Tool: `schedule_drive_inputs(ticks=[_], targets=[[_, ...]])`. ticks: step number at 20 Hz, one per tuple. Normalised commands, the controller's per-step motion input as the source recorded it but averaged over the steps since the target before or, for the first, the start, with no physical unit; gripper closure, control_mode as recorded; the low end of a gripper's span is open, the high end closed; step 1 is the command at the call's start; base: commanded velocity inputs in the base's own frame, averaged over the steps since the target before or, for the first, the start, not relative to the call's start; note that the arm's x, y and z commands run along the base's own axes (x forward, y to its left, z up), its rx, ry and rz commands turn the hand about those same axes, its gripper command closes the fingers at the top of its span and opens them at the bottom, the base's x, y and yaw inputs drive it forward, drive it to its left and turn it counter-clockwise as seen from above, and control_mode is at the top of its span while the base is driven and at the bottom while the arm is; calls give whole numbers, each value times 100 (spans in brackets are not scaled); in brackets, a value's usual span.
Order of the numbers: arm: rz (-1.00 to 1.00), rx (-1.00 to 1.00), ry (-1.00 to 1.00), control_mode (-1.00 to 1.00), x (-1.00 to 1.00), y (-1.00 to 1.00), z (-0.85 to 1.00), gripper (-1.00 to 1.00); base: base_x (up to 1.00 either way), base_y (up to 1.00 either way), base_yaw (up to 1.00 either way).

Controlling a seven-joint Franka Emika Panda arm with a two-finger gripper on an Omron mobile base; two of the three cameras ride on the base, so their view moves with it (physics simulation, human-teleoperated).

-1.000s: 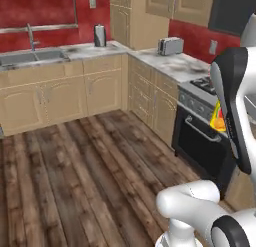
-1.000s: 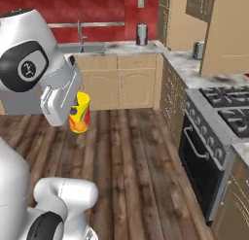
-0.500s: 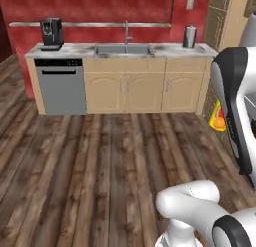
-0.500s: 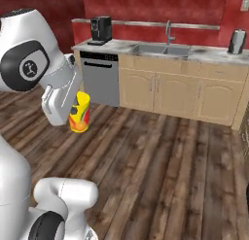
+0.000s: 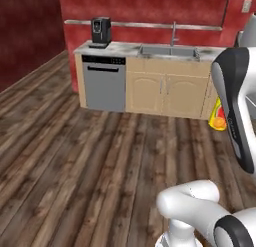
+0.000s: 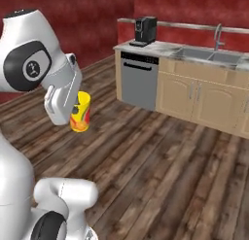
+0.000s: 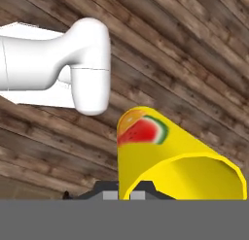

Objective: There is a tray on the dining counter. Grab the cup, mug, and pitcher and place them on the tray. The pitcher may be placed next to the tray if it cannot fit the tray.

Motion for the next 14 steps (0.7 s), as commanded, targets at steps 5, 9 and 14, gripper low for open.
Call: schedule_drive_inputs(ticks=[5, 9, 14], targets=[[0, 0, 0, 100, 0, 0, 0, 100, 98, 52, 2], [0, 0, 0, 100, 0, 0, 0, 100, 100, 75, 0], [0, 0, 0, 100, 0, 0, 0, 100, 100, 99, 0]])
